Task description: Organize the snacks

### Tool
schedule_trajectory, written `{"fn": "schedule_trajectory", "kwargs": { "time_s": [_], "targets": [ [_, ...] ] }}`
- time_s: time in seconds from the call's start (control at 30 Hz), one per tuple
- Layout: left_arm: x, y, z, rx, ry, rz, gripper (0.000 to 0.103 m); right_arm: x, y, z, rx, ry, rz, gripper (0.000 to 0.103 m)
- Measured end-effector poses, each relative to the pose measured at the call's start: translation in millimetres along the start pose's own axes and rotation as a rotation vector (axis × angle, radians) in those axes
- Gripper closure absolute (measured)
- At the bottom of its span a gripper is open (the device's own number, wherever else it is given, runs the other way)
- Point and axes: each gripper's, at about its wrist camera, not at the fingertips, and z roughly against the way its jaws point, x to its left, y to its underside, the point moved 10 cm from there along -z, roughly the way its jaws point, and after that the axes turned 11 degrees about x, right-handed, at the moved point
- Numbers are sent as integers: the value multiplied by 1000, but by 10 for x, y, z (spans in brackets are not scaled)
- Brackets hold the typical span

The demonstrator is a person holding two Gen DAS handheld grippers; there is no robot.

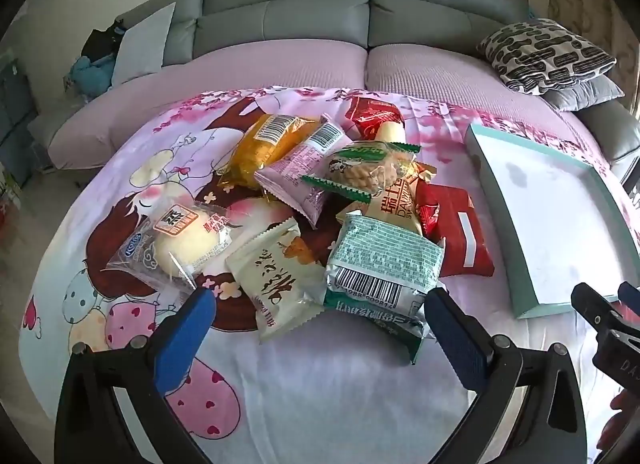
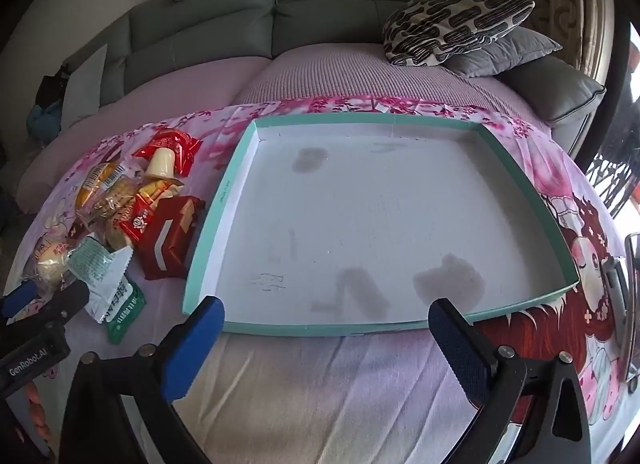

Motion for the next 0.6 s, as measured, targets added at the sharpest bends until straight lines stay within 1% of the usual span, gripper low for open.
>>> {"fn": "schedule_trajectory", "kwargs": {
  "time_s": [0.33, 0.6],
  "targets": [
    [15, -31, 71, -24, -35, 1, 0, -70, -4, 61, -23, -17, -29, 0],
    [4, -48, 88, -29, -39, 3, 0, -93, -12, 69, -27, -22, -42, 0]
  ]
}}
